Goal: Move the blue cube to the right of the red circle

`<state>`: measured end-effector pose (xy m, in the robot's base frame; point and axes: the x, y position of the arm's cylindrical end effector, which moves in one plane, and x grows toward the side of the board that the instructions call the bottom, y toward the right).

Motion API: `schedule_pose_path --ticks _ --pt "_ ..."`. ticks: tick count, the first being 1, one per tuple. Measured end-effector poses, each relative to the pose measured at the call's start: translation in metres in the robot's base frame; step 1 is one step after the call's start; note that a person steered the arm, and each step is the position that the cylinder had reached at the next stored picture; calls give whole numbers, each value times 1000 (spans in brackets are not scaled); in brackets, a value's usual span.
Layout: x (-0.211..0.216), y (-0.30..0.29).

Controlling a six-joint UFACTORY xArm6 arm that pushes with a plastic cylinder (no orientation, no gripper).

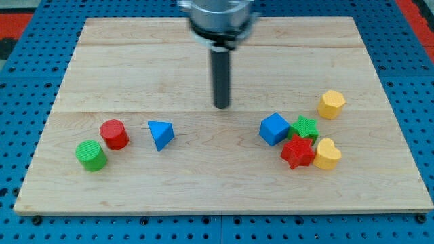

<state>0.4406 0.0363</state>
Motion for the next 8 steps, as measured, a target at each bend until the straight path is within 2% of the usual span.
schedule_pose_path --ticks 1,2,4,5,6,7,8 --pt "45 23" --pt "58 24" --pt "1 57" --pt "13 110" --pt "52 118" --pt "67 89" --pt "55 12"
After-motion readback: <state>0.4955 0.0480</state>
